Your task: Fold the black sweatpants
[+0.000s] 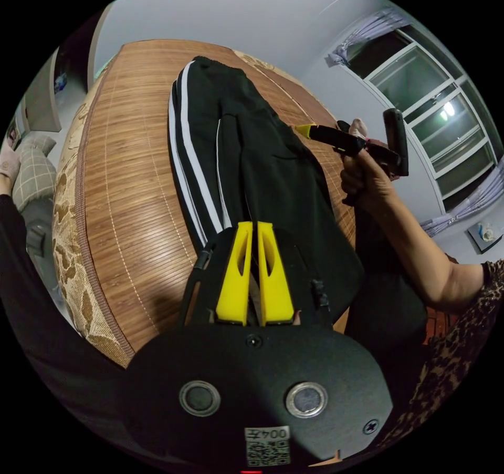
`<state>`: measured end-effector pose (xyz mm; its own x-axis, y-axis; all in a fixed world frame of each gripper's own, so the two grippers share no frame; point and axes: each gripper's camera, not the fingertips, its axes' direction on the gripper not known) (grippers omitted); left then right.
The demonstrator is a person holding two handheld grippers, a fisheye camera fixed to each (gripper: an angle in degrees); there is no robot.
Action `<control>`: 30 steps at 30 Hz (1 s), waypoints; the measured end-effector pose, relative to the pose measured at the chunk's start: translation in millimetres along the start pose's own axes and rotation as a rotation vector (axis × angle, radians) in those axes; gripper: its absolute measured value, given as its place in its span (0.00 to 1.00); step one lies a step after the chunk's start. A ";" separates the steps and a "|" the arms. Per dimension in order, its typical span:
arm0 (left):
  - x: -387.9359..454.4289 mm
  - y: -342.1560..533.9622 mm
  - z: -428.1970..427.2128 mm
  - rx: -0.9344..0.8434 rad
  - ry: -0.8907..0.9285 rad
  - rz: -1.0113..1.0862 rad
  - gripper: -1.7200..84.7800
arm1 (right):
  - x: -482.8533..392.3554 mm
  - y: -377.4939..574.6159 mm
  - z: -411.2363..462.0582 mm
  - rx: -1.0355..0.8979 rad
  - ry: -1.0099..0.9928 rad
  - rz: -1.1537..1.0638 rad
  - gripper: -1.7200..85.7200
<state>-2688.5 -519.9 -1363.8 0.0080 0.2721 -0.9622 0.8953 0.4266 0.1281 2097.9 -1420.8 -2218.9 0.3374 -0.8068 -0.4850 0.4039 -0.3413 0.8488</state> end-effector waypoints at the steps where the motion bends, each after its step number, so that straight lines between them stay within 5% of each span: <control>1: -0.6 1.1 -0.5 0.002 0.004 -0.002 0.04 | 5.4 -0.2 6.0 -0.029 -0.020 0.031 0.14; 19: 20.1 6.4 -36.1 0.130 -0.194 0.075 0.04 | -50.5 -7.5 -18.7 0.088 0.219 -0.255 0.07; 24: -14.4 -7.8 -12.2 0.024 -0.097 -0.006 0.04 | -5.6 -15.6 43.3 -0.134 0.197 -0.164 0.08; 30: -58.3 -9.8 -47.8 0.081 0.155 -0.078 0.06 | 50.4 -4.9 4.6 -0.125 -0.051 0.027 0.13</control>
<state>-2719.0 -498.7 -1297.5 -0.1258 0.3733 -0.9191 0.9236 0.3823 0.0288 2109.0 -1462.0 -2246.6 0.3073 -0.8392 -0.4487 0.4994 -0.2592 0.8267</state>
